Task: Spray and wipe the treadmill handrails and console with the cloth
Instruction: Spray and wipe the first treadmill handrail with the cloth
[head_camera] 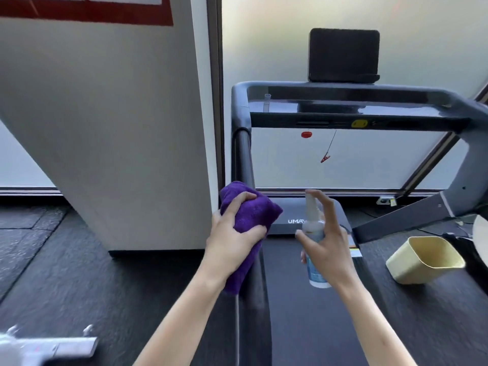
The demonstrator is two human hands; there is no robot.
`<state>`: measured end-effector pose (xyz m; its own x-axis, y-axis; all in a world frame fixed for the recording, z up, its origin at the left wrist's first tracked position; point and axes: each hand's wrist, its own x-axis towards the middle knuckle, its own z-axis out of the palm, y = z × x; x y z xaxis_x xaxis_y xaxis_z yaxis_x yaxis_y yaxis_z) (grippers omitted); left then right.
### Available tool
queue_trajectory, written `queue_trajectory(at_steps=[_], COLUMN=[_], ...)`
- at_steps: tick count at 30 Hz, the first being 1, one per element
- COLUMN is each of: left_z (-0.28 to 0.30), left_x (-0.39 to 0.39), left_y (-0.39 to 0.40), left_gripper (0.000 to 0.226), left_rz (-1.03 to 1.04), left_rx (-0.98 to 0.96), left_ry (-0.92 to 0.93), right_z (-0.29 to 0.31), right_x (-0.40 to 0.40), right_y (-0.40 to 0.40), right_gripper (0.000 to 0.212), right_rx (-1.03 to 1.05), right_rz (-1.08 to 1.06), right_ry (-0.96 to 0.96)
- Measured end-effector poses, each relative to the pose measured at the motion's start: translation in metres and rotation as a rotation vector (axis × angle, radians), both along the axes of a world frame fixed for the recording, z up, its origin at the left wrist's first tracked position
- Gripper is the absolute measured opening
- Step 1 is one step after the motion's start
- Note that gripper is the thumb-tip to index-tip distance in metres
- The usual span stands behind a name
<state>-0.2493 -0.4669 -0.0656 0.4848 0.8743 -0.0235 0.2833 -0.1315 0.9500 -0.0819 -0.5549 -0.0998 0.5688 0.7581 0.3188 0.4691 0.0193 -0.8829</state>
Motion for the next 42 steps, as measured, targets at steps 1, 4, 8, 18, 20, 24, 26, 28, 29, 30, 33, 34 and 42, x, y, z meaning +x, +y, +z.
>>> queue_trajectory(at_steps=[1, 4, 8, 18, 20, 24, 26, 28, 29, 30, 33, 34, 42], left_z=[-0.001, 0.003, 0.010, 0.010, 0.004, -0.001, 0.002, 0.009, 0.012, 0.014, 0.017, 0.016, 0.001], left_x=[-0.001, 0.013, 0.041, -0.004, -0.029, -0.041, -0.026, -0.009, -0.001, 0.006, 0.019, 0.020, -0.022], left_y=[-0.008, 0.006, 0.052, -0.018, -0.062, -0.101, -0.080, -0.046, -0.028, -0.014, 0.004, 0.003, -0.068], left_gripper=[0.053, 0.048, 0.048, 0.030, 0.030, 0.040, 0.043, 0.044, 0.044, 0.044, 0.044, 0.045, 0.039], left_rz=[0.027, 0.078, 0.094, 0.033, 0.031, 0.086, 0.095, 0.097, 0.099, 0.102, 0.110, 0.118, 0.133], left_rx=[0.006, 0.001, 0.079, 0.168, 0.176, 0.205, 0.200, 0.139, 0.106, 0.084, 0.074, 0.085, 0.179], left_ry=[0.024, 0.091, 0.220, 0.222, 0.157, 0.203, 0.263, 0.257, 0.244, 0.242, 0.265, 0.267, 0.181], right_z=[-0.002, -0.004, 0.007, 0.025, 0.020, 0.013, 0.014, 0.016, 0.017, 0.018, 0.022, 0.023, 0.015], right_x=[0.000, 0.000, -0.007, -0.030, -0.032, -0.030, -0.028, -0.028, -0.028, -0.028, -0.030, -0.031, -0.046], right_y=[-0.003, -0.011, -0.014, -0.035, -0.043, -0.051, -0.052, -0.053, -0.053, -0.053, -0.053, -0.053, -0.065], right_gripper=[0.079, 0.079, 0.079, 0.077, 0.079, 0.080, 0.080, 0.079, 0.078, 0.077, 0.076, 0.076, 0.077], right_rx=[-0.004, -0.024, -0.034, 0.052, 0.066, 0.049, 0.040, 0.036, 0.034, 0.031, 0.018, 0.015, 0.020], right_rz=[0.004, 0.010, 0.027, 0.071, 0.067, 0.061, 0.068, 0.082, 0.098, 0.115, 0.136, 0.135, 0.150], right_ry=[-0.001, -0.008, 0.011, -0.011, -0.010, 0.017, 0.021, 0.022, 0.023, 0.021, -0.006, -0.020, 0.008])
